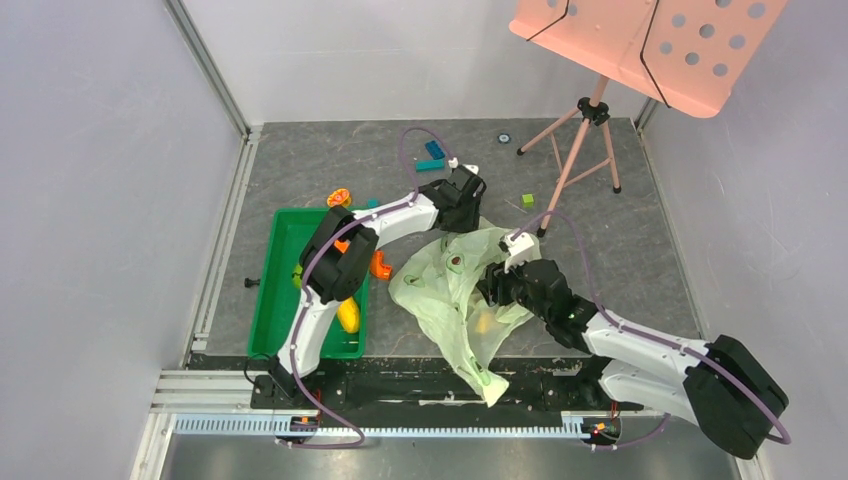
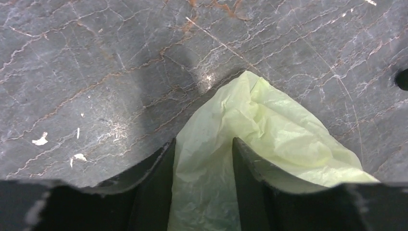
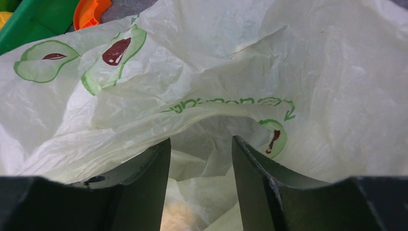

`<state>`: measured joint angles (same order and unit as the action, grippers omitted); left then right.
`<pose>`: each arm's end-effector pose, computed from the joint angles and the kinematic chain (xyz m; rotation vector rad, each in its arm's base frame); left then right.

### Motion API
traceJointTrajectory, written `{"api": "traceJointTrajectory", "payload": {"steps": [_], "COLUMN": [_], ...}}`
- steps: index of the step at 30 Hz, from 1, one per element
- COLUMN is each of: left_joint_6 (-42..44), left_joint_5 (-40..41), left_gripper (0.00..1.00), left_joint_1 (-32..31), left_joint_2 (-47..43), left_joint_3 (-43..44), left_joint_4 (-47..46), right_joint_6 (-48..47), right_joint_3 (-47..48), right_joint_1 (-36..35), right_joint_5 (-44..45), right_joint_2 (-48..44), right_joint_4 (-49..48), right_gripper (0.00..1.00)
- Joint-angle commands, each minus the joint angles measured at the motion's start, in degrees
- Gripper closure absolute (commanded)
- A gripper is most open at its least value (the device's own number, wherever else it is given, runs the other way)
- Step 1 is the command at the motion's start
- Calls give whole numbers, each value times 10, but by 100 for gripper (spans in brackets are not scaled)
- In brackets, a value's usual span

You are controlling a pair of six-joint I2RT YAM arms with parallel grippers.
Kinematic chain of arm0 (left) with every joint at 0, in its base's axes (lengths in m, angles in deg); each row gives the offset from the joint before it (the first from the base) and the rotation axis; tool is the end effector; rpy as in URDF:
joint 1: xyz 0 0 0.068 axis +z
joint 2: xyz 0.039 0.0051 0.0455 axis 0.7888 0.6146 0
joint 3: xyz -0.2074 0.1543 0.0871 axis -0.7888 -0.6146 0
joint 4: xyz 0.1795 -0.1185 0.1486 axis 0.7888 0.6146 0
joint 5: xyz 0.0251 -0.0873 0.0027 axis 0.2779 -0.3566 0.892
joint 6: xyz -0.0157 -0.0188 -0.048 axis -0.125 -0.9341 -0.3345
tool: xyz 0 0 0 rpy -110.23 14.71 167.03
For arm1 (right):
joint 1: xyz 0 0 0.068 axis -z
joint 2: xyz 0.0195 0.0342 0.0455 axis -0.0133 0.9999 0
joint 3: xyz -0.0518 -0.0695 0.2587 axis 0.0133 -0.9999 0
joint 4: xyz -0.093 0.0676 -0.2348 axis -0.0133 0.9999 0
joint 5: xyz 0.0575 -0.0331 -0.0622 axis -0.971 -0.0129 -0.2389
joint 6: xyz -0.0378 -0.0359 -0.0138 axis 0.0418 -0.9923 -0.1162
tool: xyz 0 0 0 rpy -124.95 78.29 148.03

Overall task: Take the fake fruits out of the plastic bag
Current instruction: Take out the fake fruit from the plastic bag.

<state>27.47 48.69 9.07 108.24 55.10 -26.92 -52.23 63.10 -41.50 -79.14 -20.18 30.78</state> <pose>0.3592 -0.3296 0.1616 0.2818 2.5140 -0.3752 0.1526 0.1355 0.1753 -0.4467 1.9781 0.5647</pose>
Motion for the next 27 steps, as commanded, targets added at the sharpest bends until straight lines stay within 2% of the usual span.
{"api": "traceJointTrajectory", "payload": {"steps": [1, 7, 11, 27], "left_joint_6": [29, 35, 44, 99], "left_joint_5": [-52, -104, -124, -243], "left_gripper": [53, 83, 97, 98], "left_joint_1": [-10, -12, -12, -15], "left_joint_2": [-9, -20, -23, -46], "left_joint_3": [-19, -62, -79, -120], "left_joint_4": [16, -11, -21, -60], "right_joint_6": [-52, -108, -137, -252], "right_joint_3": [42, 70, 82, 117], "right_joint_1": [-1, -1, -1, -1], "right_joint_5": [3, -21, -15, 6], "right_joint_2": [30, 81, 103, 156], "right_joint_4": [11, 9, 9, -8], "right_gripper": [45, 35, 30, 20]}}
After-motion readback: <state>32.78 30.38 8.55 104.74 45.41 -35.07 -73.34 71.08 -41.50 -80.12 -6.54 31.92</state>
